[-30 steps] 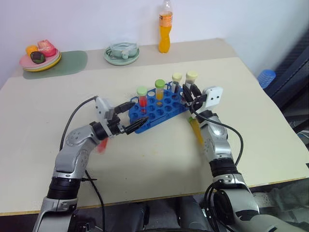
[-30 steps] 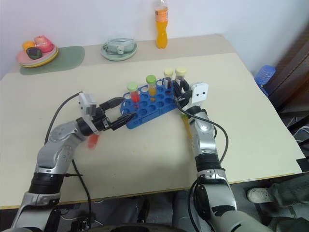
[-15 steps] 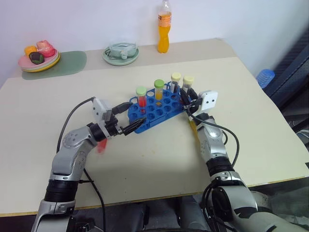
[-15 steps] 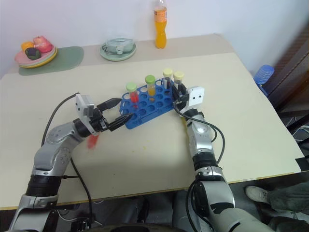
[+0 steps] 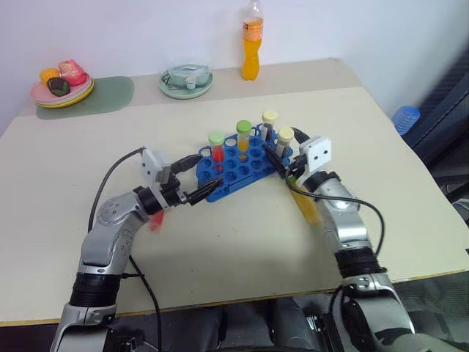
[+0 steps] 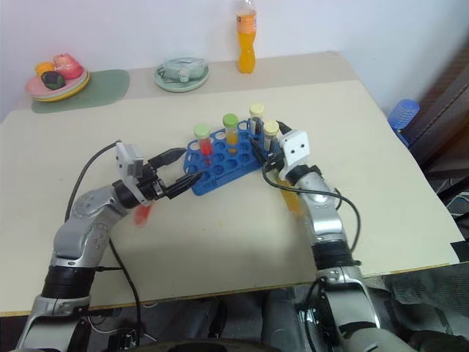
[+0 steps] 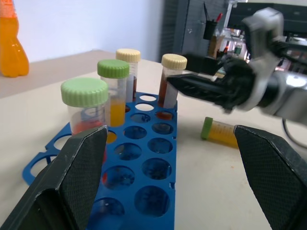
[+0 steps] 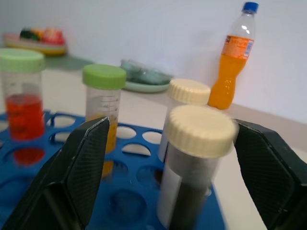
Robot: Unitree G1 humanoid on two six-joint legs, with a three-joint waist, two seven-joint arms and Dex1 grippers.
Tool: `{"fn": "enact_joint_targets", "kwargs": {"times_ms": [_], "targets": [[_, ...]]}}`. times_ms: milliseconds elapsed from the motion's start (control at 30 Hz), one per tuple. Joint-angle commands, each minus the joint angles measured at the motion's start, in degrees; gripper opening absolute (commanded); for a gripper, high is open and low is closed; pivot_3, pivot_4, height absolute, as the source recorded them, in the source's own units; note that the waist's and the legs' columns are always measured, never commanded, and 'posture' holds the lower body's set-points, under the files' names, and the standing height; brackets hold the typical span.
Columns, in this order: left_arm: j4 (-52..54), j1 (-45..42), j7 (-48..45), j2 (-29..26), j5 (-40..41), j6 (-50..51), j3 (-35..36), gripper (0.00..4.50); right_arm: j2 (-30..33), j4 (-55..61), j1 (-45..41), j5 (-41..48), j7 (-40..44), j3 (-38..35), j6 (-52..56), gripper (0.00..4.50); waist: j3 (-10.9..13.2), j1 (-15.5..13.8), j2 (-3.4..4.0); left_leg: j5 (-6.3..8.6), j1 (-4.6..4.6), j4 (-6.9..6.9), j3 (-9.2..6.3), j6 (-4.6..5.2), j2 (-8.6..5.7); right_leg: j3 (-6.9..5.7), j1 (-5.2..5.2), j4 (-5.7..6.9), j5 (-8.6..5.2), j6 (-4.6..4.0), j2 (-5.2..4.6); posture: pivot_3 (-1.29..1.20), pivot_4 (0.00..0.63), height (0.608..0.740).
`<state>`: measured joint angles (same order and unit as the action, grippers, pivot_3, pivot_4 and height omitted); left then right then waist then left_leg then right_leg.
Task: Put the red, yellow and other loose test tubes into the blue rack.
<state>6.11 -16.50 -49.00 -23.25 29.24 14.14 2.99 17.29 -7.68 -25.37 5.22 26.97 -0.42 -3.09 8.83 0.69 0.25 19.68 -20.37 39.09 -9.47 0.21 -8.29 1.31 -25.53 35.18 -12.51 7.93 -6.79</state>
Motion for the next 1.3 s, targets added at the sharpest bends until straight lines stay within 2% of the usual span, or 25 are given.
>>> {"fn": "enact_joint_targets", "kwargs": {"times_ms": [33, 67, 167, 233, 300, 400, 767, 1000, 1200, 1300], "targets": [[0.26, -0.98, -0.43, 0.61, 0.00, -1.47, -0.05, 4.32, 5.38, 13.98, 1.75, 1.71, 1.53, -1.30, 14.00, 4.05, 0.00, -0.09, 0.00, 0.00, 0.00, 0.00, 0.00, 0.00, 0.00, 0.00, 0.00, 0.00, 0.00, 0.00, 0.00, 0.00, 0.150, 0.740], [0.08, -1.12, -0.55, 0.80, -0.04, -1.48, -0.22, 4.32, 7.21, 17.59, 2.34, 2.05, 1.43, -1.78, 19.55, 4.05, 0.00, -0.17, 0.00, 0.00, 0.00, 0.00, 0.00, 0.00, 0.00, 0.00, 0.00, 0.00, 0.00, 0.00, 0.00, 0.00, 0.150, 0.740], [-0.85, -1.66, -1.40, 1.36, -0.14, -1.50, -0.77, 4.32, 16.14, 30.98, 2.14, 8.78, 2.99, -4.18, 52.81, 4.05, 0.00, -0.46, 0.00, 0.00, -0.04, 0.02, 0.00, 0.01, -0.01, 0.01, 0.00, -0.01, 0.00, 0.00, -0.03, 0.00, 0.150, 0.740], [-1.80, -2.20, -2.10, 1.52, -0.28, -1.71, -1.08, 4.32, 21.07, 34.48, -0.61, 13.89, 5.23, -4.72, 69.08, 4.05, 0.00, -1.00, -0.01, 0.01, -0.06, 0.04, -0.01, 0.02, 0.00, 0.01, 0.02, -0.04, 0.00, 0.00, -0.05, 0.00, 0.150, 0.740], [-2.56, -2.72, -2.50, 1.63, -0.38, -1.93, -1.31, 4.32, 23.96, 35.21, -3.71, 16.15, 5.90, -4.11, 78.50, 4.05, 0.00, -1.08, -0.01, 0.01, -0.03, 0.03, 0.04, 0.02, 0.00, 0.04, 0.03, -0.06, 0.00, 0.00, -0.05, 0.00, 0.150, 0.740], [-3.59, -4.10, -3.08, 2.00, -0.24, -1.98, -1.88, 4.32, 24.00, 30.58, -11.80, 19.89, 5.97, -4.09, 93.03, 4.05, 0.01, -1.25, -0.01, 0.01, -0.03, 0.02, 0.06, 0.02, 0.03, 0.04, 0.02, -0.07, 0.00, -0.01, -0.05, 0.00, 0.150, 0.740], [-2.32, -3.56, -2.83, 2.24, -0.12, -1.08, -1.76, 4.32, 24.32, 17.52, -19.61, 31.96, -3.41, 2.61, 95.59, 4.05, 0.02, -1.43, -0.07, 0.03, -0.11, 0.03, 0.04, 0.06, 0.00, -0.03, -0.01, -0.10, 0.00, 0.00, -0.10, 0.00, 0.150, 0.740], [0.04, -1.53, -1.29, 2.47, 0.08, -0.71, -1.67, 4.32, 21.54, 8.52, -23.04, 32.14, -9.40, 5.84, 95.59, 4.05, 0.02, -1.49, -0.07, 0.03, -0.11, 0.03, 0.05, 0.06, 0.00, -0.03, -0.01, -0.09, 0.00, 0.00, -0.09, 0.00, 0.150, 0.740], [1.15, -0.30, -1.10, 1.95, 0.46, -0.76, -1.19, 4.32, 20.20, 2.67, -22.93, 27.25, -10.52, 9.30, 95.14, 4.05, 0.00, -1.40, -0.09, 0.03, -0.08, 0.04, 0.05, 0.06, 0.00, -0.03, 0.01, -0.08, 0.01, 0.01, -0.09, 0.00, 0.150, 0.740], [1.69, 0.64, -2.54, 0.95, 0.64, -0.98, -1.25, 4.32, 20.60, 1.57, -21.92, 25.22, -9.60, 11.27, 93.46, 3.20, -0.11, -1.40, -0.25, 0.03, 0.00, 0.05, 0.05, 0.06, 0.00, -0.03, 0.09, -0.09, 0.01, 0.01, -0.09, 0.00, 0.150, 0.740]]}}
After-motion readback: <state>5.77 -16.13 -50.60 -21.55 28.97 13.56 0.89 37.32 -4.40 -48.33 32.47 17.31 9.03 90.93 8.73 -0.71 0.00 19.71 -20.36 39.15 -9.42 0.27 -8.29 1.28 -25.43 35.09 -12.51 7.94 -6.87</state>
